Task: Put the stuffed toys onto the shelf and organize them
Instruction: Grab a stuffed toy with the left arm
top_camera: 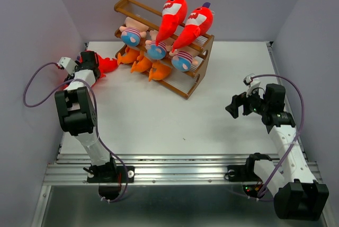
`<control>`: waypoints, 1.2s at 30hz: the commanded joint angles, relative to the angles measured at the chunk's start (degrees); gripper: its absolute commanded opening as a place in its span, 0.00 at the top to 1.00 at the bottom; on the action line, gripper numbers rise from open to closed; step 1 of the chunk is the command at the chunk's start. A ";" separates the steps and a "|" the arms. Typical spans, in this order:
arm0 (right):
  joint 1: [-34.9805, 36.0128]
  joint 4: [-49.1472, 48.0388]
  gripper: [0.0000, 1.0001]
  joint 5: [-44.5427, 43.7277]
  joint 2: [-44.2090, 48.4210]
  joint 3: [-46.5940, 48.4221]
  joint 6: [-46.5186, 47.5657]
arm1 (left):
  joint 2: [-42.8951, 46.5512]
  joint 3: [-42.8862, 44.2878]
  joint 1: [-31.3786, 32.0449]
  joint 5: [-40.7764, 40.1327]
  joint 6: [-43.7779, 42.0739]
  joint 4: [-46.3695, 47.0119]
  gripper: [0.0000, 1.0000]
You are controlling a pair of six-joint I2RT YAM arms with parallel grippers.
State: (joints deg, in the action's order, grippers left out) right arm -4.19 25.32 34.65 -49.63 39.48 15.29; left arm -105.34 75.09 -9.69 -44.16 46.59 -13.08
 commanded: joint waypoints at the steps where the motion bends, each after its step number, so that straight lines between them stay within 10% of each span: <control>1: -0.47 -2.12 0.00 -0.64 0.23 0.42 0.71 | -1.88 0.32 -1.03 3.29 1.13 -1.95 0.22; 8: -0.47 -2.12 0.00 -0.64 1.02 0.33 0.44 | -2.33 -2.14 -2.00 7.42 0.96 -1.16 0.58; 12: -0.47 -2.03 0.00 -0.64 1.46 0.33 0.36 | 1.61 -4.68 -2.08 11.62 -0.35 1.30 0.94; 36: -0.47 -1.77 0.00 0.85 4.19 0.51 0.36 | 43.72 -38.43 -0.94 48.97 -3.61 16.33 1.00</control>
State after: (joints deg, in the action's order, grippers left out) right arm -4.19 25.32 34.94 -46.41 39.48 15.27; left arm -65.78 40.95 -11.51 -3.88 43.53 -0.58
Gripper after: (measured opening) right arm 0.998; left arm 0.084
